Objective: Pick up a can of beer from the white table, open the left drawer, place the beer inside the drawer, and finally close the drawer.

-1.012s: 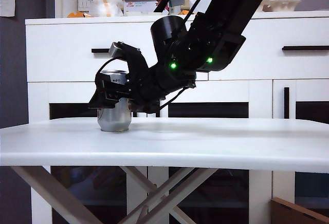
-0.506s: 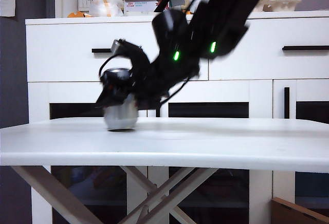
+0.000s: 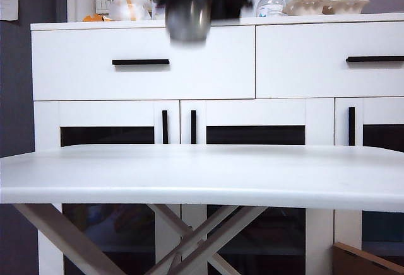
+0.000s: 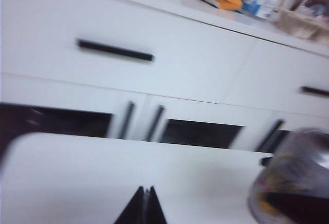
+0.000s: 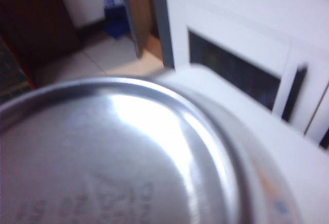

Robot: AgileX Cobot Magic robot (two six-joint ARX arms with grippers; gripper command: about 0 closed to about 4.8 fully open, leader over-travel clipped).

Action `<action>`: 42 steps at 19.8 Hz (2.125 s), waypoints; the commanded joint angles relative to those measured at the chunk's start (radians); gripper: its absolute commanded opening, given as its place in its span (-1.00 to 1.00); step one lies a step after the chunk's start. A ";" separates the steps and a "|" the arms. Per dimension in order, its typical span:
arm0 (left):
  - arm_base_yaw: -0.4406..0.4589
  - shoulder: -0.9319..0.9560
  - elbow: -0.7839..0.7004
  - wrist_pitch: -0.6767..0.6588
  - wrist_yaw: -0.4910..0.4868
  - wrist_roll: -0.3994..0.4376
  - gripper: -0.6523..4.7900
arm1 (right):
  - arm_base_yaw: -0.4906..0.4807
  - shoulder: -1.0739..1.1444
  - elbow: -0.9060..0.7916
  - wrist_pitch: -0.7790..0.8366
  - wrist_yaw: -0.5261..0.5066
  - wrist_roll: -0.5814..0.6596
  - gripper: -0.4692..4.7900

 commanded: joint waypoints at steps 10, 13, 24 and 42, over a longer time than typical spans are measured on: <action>0.000 0.415 0.004 0.745 0.006 -0.770 -0.78 | -0.008 -0.243 0.008 -0.190 0.043 -0.027 -0.33; 0.000 0.560 0.006 0.896 -0.093 -0.944 -0.78 | -0.008 -0.251 0.008 -0.186 0.043 -0.025 -0.33; 0.000 0.970 0.441 0.914 -0.055 -1.010 -0.78 | -0.008 -0.279 0.008 -0.184 0.148 -0.024 -0.33; -0.002 1.257 0.683 0.806 -0.100 -1.238 0.54 | -0.008 -0.310 0.008 -0.193 0.153 -0.024 -0.33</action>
